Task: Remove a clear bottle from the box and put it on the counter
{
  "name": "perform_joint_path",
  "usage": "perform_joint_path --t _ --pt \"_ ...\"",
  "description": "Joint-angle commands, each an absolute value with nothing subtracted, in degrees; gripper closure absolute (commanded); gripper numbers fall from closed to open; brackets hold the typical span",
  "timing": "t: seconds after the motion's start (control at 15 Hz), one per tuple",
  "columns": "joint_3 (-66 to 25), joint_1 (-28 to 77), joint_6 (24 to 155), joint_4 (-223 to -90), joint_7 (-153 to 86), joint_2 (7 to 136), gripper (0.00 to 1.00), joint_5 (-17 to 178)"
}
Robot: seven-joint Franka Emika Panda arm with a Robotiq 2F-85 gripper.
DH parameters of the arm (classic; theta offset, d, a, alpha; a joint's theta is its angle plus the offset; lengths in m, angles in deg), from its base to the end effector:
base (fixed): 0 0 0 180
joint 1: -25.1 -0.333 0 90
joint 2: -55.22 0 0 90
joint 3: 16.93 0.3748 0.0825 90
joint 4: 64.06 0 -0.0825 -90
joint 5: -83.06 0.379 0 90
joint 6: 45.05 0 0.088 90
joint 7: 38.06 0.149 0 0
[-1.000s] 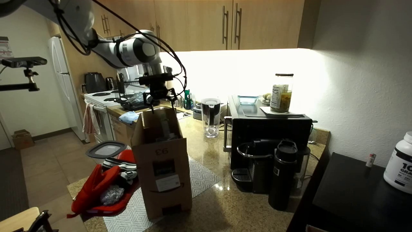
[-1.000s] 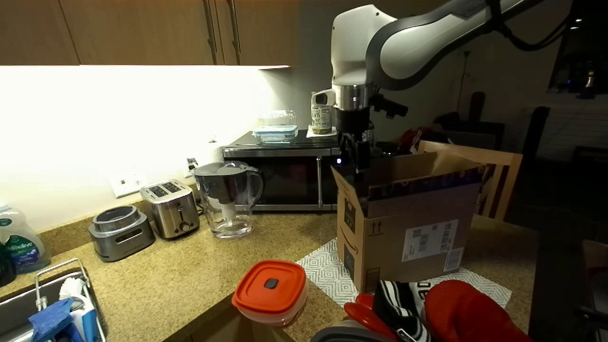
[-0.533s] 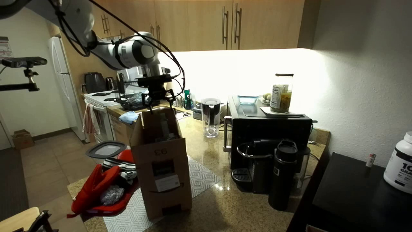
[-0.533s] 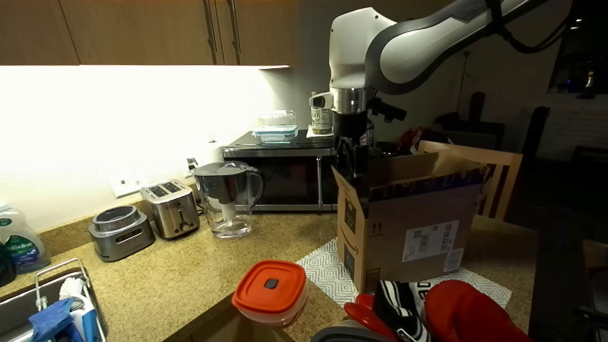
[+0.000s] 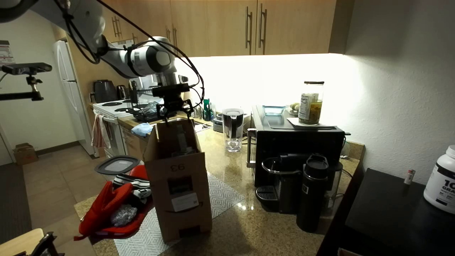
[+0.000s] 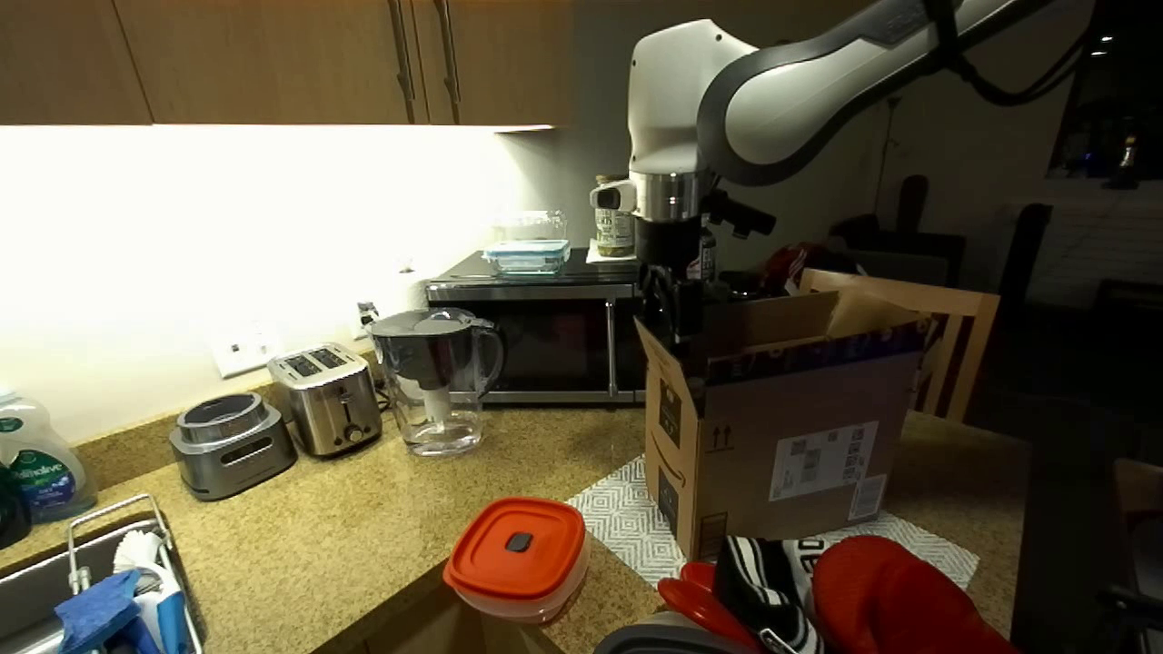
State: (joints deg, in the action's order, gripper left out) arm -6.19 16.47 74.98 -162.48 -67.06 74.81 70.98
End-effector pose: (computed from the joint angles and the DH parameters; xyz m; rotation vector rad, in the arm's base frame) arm 0.6421 0.1941 0.4116 2.6926 1.3578 0.0493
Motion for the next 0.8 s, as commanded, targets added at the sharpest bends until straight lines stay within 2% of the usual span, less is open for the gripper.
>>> perform_joint_path --t 0.0,0.73 --pt "-6.0 16.8 76.5 -163.5 -67.8 74.5 0.00 71.4" --pt "-6.1 16.9 76.3 -163.2 -67.9 75.5 0.00 71.3"
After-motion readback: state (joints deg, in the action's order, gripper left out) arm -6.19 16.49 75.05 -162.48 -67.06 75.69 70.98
